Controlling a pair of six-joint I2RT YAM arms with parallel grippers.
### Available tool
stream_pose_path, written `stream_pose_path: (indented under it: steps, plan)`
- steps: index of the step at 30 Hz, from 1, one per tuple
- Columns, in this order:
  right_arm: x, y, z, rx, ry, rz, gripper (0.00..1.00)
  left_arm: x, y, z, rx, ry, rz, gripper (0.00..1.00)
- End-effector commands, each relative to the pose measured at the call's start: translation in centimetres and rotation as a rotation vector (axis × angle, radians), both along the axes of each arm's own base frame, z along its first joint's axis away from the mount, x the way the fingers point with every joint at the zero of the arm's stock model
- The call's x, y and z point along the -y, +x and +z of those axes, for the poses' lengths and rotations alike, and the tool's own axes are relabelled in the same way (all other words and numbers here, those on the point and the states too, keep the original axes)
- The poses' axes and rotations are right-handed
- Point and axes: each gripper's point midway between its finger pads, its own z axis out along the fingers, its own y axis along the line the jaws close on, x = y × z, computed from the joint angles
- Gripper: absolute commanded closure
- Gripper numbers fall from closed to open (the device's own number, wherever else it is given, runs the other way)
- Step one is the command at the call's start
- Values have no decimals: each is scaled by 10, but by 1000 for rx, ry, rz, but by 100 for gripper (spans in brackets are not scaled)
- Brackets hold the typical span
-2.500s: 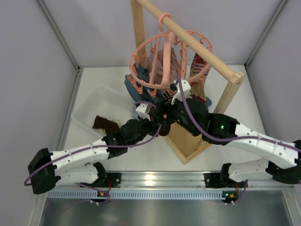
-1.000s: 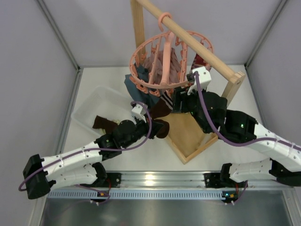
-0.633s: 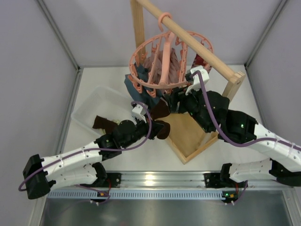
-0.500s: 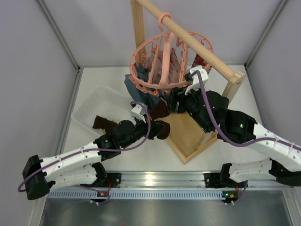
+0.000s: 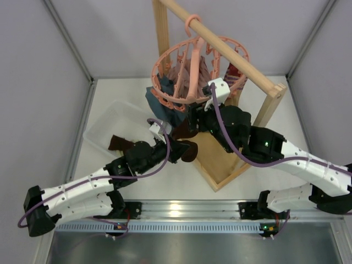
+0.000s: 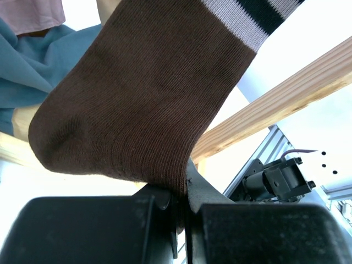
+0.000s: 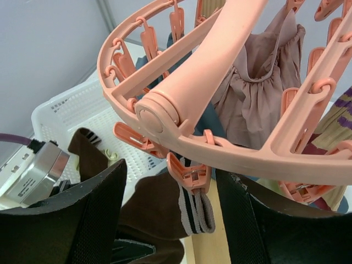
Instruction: Remove the socks clipped to the hanger
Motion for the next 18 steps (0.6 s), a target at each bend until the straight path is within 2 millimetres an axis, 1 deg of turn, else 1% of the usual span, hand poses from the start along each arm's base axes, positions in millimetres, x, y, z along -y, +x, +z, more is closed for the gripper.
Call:
stream_pose_path:
  steps: [1, 6, 10, 17, 18]
  plan:
    - [1, 9, 12, 31, 56, -33, 37, -3, -1, 16, 20, -29, 2, 100]
    - [5, 22, 5, 30, 32, -64, 37, -3, -2, 17, 21, -32, -4, 100]
    - [6, 31, 5, 34, 38, -63, 40, -4, -2, 16, 21, -31, 0, 100]
    - [5, 36, 7, 47, 48, -54, 51, -4, 0, 12, 24, -11, 7, 100]
    - [4, 36, 7, 49, 51, -51, 55, -3, 1, 10, 21, -5, 8, 100]
